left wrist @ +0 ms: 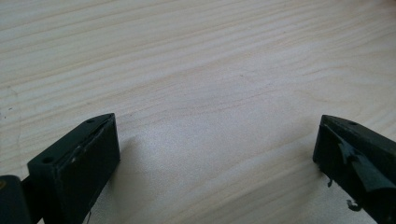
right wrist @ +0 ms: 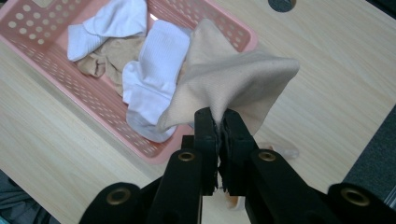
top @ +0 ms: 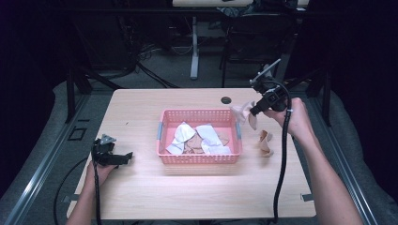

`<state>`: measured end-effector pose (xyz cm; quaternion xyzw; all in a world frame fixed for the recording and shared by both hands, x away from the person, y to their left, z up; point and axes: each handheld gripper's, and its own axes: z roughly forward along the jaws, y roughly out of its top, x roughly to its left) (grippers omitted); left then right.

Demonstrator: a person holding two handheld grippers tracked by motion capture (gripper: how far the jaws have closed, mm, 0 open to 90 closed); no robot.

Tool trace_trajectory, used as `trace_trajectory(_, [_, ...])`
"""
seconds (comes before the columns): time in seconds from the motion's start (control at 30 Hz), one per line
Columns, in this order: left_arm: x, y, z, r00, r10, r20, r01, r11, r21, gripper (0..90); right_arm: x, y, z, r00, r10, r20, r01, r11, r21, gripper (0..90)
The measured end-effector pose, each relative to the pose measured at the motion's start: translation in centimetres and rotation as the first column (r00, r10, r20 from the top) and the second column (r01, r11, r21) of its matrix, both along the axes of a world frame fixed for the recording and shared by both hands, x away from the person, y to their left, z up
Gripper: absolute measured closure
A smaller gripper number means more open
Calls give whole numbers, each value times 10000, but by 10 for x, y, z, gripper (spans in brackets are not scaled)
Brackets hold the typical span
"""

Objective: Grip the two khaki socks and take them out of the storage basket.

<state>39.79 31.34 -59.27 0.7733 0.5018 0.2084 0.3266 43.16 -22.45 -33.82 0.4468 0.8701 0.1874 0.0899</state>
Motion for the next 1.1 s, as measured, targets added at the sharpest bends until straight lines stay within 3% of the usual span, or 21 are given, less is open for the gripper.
trace_trajectory(0.33, [0,0,0,10000,3,5,-3,10000,1,4,-9,-38,-9,9975,-699,119,695,9969,361,865])
trace_trajectory(0.5, [0,0,0,10000,6,4,-6,10000,3,4,-11,-53,-19,9955,-946,32,945,9952,242,864])
trace_trajectory(0.77, [0,0,0,10000,1,4,-1,10000,3,4,-6,-71,-58,9868,-1565,-427,1560,9877,-142,864])
trace_trajectory(1.1, [0,0,0,10000,7,3,-7,10000,4,4,2,-74,-99,9789,-1738,-1079,1680,9839,-606,863])
